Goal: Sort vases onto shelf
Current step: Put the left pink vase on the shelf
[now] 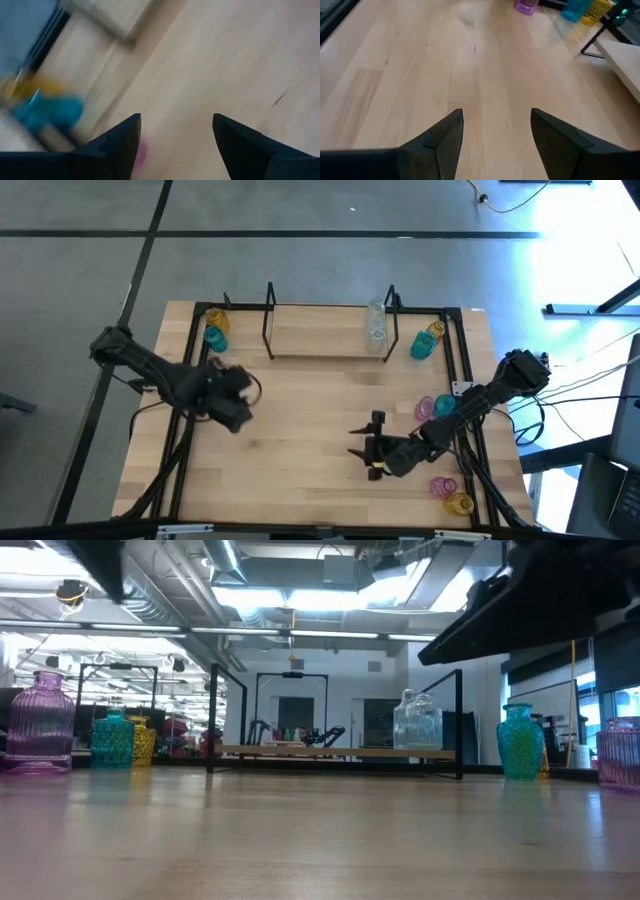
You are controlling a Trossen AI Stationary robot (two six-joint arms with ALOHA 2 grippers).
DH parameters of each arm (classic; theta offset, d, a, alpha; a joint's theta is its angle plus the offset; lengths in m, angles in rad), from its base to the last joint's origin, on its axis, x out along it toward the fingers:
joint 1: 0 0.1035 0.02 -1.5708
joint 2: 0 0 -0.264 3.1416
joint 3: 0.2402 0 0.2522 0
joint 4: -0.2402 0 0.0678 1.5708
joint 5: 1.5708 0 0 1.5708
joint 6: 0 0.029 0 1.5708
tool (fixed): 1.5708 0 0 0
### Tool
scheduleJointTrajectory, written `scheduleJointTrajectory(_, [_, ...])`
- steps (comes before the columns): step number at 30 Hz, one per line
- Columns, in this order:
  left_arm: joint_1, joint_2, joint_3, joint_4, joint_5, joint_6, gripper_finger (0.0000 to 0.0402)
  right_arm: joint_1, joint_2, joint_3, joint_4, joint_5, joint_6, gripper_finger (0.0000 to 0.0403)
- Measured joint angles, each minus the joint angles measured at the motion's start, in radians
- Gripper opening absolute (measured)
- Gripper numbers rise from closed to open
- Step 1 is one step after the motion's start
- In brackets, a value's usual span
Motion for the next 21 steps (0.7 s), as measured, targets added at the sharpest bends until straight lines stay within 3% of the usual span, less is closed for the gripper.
scheduleJointTrajectory(4, [0.043,-0.029,0.045,-0.04,0.159,0.013,0.0241,-0.003,0.0,-0.003,0.005,0.001,0.017,0.0221])
scheduleJointTrajectory(16, [0.233,-0.221,-0.041,-0.057,0.168,0.035,0.0241,0.0,0.0,-0.004,-0.028,0.0,0.033,0.0221])
scheduleJointTrajectory(21, [0.297,-0.227,-0.125,-0.054,0.247,0.055,0.0241,0.0,0.0,-0.004,-0.028,0.02,0.034,0.0221])
